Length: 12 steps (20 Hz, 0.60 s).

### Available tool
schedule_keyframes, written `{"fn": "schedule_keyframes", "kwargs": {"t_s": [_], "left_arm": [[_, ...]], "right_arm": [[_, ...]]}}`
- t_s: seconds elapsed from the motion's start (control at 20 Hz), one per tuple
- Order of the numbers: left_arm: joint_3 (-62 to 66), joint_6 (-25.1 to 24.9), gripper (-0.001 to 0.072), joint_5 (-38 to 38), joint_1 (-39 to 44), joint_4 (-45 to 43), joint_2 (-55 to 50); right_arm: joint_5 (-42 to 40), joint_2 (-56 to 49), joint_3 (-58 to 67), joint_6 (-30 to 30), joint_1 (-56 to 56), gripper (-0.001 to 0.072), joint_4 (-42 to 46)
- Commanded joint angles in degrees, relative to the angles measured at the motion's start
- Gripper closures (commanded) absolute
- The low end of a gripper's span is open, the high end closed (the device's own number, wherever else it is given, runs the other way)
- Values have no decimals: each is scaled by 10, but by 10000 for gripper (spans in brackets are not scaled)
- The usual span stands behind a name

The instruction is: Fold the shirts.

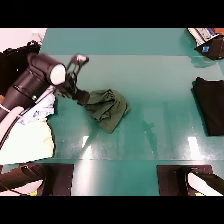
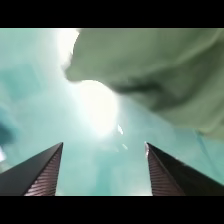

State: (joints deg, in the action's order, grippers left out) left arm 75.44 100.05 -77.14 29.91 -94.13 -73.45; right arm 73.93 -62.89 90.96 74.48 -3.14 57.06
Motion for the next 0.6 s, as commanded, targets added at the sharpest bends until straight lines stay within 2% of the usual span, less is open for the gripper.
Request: {"fn": "schedule_keyframes", "kwargs": {"t_s": [0.0, 0.15, 0.3, 0.55], "left_arm": [[-107, 39, 101, 75, -8, 68, 15], [-152, 67, 101, 141, -8, 132, 24], [-173, 73, 101, 193, -8, 204, 26], [-178, 75, 101, 245, -7, 226, 24]], "right_arm": [[2, 0, 0, 0, 0, 694, 0], [2, 0, 0, 0, 0, 693, 0], [2, 0, 0, 0, 0, 693, 0], [2, 0, 0, 0, 0, 694, 0]]}}
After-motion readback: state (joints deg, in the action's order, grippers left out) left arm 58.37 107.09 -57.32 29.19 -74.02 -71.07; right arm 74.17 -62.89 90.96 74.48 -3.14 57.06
